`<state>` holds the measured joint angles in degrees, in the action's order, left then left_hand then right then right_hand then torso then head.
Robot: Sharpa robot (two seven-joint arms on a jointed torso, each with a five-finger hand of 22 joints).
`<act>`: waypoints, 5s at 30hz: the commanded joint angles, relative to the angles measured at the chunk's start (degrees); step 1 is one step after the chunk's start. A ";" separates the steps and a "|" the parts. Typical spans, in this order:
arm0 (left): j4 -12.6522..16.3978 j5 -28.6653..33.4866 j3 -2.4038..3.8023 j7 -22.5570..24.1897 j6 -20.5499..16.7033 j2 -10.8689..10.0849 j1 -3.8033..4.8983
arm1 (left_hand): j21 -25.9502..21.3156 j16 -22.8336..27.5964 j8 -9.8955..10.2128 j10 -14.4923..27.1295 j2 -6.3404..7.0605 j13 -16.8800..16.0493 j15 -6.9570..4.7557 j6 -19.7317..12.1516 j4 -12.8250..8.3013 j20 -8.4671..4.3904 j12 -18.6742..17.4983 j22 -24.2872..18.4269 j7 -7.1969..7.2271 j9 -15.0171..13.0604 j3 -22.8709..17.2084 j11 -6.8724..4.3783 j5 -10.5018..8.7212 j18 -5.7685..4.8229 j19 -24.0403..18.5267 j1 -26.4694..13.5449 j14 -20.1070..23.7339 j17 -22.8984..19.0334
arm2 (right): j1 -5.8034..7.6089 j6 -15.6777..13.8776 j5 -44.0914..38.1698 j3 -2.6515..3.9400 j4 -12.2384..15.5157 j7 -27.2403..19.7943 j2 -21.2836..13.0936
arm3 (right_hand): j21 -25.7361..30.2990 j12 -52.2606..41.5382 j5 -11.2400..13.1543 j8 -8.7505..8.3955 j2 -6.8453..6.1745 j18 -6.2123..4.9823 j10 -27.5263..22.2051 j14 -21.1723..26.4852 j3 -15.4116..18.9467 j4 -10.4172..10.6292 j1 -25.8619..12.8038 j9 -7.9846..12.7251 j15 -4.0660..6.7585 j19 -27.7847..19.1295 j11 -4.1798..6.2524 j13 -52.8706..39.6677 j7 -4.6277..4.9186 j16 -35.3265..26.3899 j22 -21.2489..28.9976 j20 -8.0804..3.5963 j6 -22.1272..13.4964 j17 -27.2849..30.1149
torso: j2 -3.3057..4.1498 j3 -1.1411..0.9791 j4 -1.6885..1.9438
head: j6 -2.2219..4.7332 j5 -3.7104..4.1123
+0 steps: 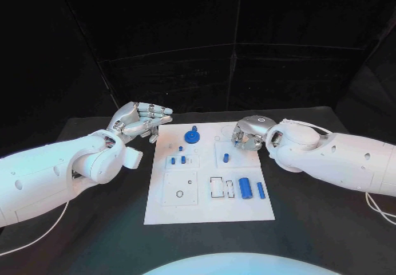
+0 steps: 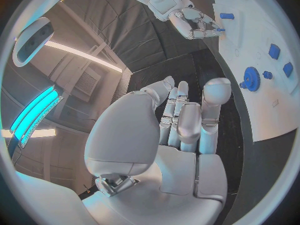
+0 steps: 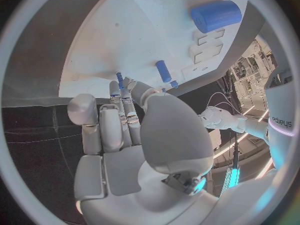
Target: Assemble the parts on the task board
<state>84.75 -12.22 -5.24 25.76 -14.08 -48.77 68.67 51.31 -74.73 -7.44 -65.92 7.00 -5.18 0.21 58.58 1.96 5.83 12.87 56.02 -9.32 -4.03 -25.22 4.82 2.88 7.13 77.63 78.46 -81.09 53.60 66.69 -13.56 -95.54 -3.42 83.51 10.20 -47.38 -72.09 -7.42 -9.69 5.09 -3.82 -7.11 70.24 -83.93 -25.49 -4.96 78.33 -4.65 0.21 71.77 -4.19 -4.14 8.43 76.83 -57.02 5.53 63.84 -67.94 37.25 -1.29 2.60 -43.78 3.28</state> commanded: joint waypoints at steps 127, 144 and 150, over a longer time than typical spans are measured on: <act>-3.76 1.40 0.06 -0.55 2.11 4.46 0.10 | -0.53 0.46 -0.07 -0.10 -0.33 -0.11 0.04 -0.02 -0.05 0.06 -0.26 -0.25 -0.43 0.08 0.41 0.38 0.30 1.01 -0.61 -0.02 0.37 -0.42 | -1.61 -4.35 1.14 -6.88 7.15 -4.33 11.50 | -0.38 1.31 -0.49 -0.52 -0.52 0.35 0.44 -2.50 -1.00 -0.10 -0.59 0.13 0.18 -0.02 -0.11 -0.03 0.13 0.50 0.02 0.16 0.21 0.44 | -0.03 0.11 -0.04 | -3.94 -8.15; -3.92 1.40 0.06 -0.78 2.41 4.63 0.10 | -0.53 0.46 -0.07 -0.10 -0.33 -0.11 0.04 -0.02 -0.05 0.06 -0.26 -0.25 -0.43 0.08 0.41 0.38 0.30 1.01 -0.61 -0.02 0.37 -0.42 | -1.75 -3.93 1.14 -6.87 6.49 -4.46 12.03 | -0.38 1.34 -0.53 -0.53 -0.51 0.34 0.47 -2.50 -1.04 -0.11 -0.58 0.13 0.18 -0.04 -0.10 -0.03 0.13 0.53 0.03 0.16 0.22 0.41 | -0.04 0.09 -0.09 | -4.11 -8.31; -3.97 1.40 0.06 -0.84 2.48 4.68 0.10 | -0.53 0.46 -0.07 -0.10 -0.33 -0.11 0.04 -0.02 -0.05 0.06 -0.26 -0.25 -0.43 0.08 0.41 0.38 0.30 1.01 -0.61 -0.02 0.37 -0.42 | -1.75 -2.05 0.94 -6.87 6.27 -4.06 12.16 | -0.36 1.38 -0.56 -0.54 -0.49 0.33 0.49 -2.48 -1.07 -0.12 -0.58 0.13 0.18 -0.08 -0.11 -0.04 0.14 0.51 0.07 0.16 0.24 0.48 | -0.04 0.09 -0.06 | -4.16 -8.29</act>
<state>80.77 -11.07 -5.24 24.86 -12.30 -44.17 68.69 51.11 -74.51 -7.43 -65.92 7.00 -5.23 0.21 58.58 1.97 6.02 12.87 55.84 -9.32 -4.04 -25.23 4.82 2.88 7.12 77.44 78.46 -81.09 53.26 64.88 -17.01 -94.15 -10.30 89.81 6.16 -35.30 -72.32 -6.35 -10.19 4.78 -4.13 -7.13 70.43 -83.93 -26.28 -4.99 78.02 -4.49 0.21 71.97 -4.41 -4.13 8.43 77.10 -56.93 5.74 63.82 -67.49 37.21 -1.19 2.54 -47.93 -5.03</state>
